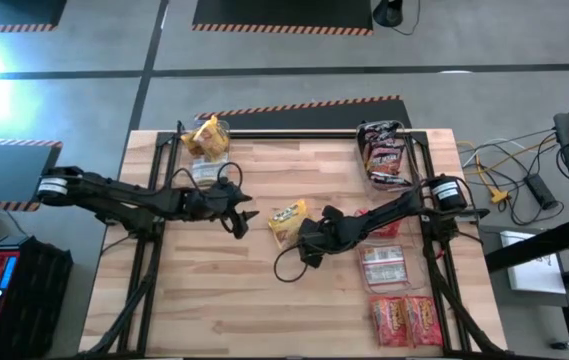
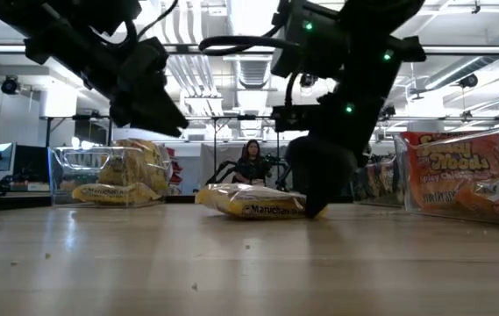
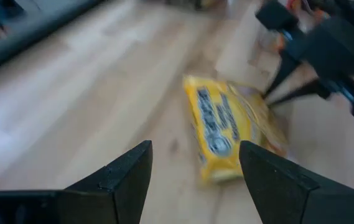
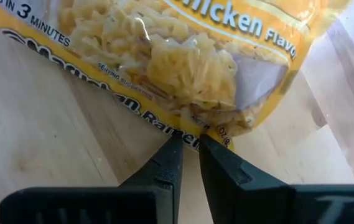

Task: Sort Maruchan noodles
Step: Put the yellow noodle pack into the top left transparent bin

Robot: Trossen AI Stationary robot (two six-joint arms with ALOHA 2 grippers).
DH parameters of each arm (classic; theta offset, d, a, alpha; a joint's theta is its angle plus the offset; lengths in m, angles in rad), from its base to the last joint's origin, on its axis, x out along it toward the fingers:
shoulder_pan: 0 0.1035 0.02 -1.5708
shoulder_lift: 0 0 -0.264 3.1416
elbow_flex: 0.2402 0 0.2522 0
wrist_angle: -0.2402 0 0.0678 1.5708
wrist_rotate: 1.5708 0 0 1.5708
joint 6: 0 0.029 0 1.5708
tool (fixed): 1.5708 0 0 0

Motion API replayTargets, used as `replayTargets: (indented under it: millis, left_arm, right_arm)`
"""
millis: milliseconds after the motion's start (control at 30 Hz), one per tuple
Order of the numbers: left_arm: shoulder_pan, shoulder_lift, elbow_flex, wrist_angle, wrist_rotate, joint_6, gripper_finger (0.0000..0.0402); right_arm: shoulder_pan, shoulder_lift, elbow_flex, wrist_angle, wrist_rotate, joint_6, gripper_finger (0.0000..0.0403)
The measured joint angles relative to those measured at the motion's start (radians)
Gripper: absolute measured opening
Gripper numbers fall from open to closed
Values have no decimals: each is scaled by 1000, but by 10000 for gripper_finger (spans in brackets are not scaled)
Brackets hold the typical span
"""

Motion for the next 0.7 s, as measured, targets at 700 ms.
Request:
replayTargets:
  millis: [700]
  left_arm:
    - [-35, 3, -140, 187, 50, -230, 224]
  right_arm:
    - [10, -113, 11, 30, 1, -105, 47]
